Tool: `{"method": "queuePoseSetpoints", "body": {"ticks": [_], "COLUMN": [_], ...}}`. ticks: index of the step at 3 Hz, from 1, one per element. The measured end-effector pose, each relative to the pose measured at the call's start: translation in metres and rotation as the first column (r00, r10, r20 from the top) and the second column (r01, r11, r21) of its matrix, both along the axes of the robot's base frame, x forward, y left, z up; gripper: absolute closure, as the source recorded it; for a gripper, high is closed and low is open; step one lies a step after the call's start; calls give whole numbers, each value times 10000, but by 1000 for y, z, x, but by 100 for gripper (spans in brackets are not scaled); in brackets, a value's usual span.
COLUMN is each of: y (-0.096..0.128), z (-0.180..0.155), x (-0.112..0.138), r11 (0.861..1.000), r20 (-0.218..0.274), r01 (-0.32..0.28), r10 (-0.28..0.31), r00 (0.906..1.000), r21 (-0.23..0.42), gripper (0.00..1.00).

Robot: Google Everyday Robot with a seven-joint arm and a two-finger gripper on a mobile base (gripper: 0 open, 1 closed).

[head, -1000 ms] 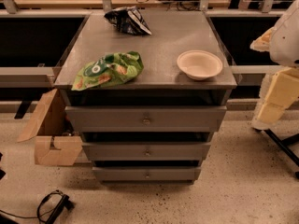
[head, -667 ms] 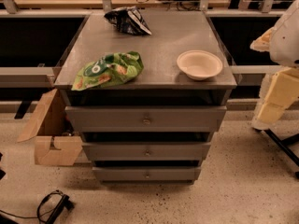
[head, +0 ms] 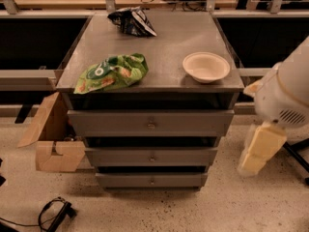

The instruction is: Open top drawer

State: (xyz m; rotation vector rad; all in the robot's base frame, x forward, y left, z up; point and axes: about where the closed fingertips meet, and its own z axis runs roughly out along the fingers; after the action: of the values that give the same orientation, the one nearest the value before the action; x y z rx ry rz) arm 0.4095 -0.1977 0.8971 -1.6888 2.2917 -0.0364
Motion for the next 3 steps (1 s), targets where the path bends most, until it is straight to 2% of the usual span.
{"method": "queuePoseSetpoints", "body": {"ticks": [1, 2, 3], "y": [15, 24, 21], "z": [-97, -160, -211], "x": [-11, -3, 28], "r11": [9978, 9890, 9724], "r20": [-670, -1146, -1533], "r01": [-426, -1081, -1790], "r10": [391, 964, 1560], "r00": [9970, 9887, 9758], "r21": [-513, -1009, -1496], "gripper": [0, 0, 0]}}
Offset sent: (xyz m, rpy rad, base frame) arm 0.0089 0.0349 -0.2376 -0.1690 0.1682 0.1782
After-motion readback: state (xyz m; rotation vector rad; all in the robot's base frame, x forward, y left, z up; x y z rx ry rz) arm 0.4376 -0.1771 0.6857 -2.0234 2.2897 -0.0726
